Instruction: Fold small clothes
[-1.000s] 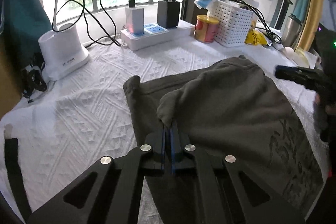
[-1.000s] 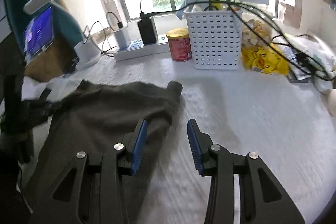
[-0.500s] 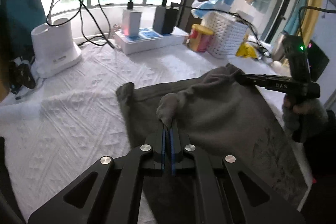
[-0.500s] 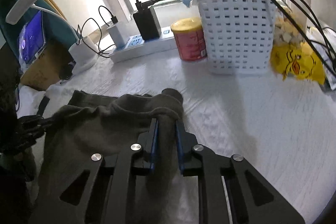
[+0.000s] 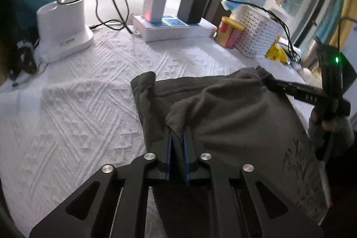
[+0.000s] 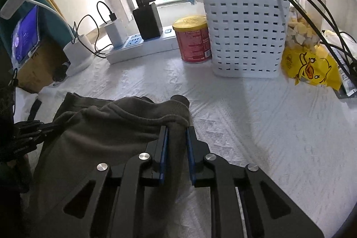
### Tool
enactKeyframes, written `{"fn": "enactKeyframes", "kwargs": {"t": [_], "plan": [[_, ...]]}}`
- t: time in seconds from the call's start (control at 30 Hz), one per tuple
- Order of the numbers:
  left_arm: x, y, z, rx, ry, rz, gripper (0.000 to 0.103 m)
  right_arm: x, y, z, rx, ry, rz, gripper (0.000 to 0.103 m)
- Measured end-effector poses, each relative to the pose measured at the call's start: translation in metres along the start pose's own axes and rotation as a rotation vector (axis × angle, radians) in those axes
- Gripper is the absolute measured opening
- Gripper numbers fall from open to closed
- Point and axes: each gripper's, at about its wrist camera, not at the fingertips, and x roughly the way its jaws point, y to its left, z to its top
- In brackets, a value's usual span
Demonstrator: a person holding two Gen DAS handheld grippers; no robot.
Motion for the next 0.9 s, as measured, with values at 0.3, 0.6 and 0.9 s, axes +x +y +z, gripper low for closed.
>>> {"fn": "enactKeyframes", "kwargs": {"t": [0.3,0.6,0.9], "plan": [[-0.018,-0.012,-0.002,-0.028,-0.021,0.044,0.046,0.002,0.001,0.000,-0.003,0.000,-0.023,0.017],[-0.022,-0.026,-0.028,-0.022,0.045,0.080,0.047,0.001,0.003,-0.002,-0.005,0.002,-0.077,0.040],[-0.029,-0.024,-0.037,0.017,0.045,0.131,0.047,-0.012,-0.007,-0.012,0.009,0.005,-0.096,0.059]]}}
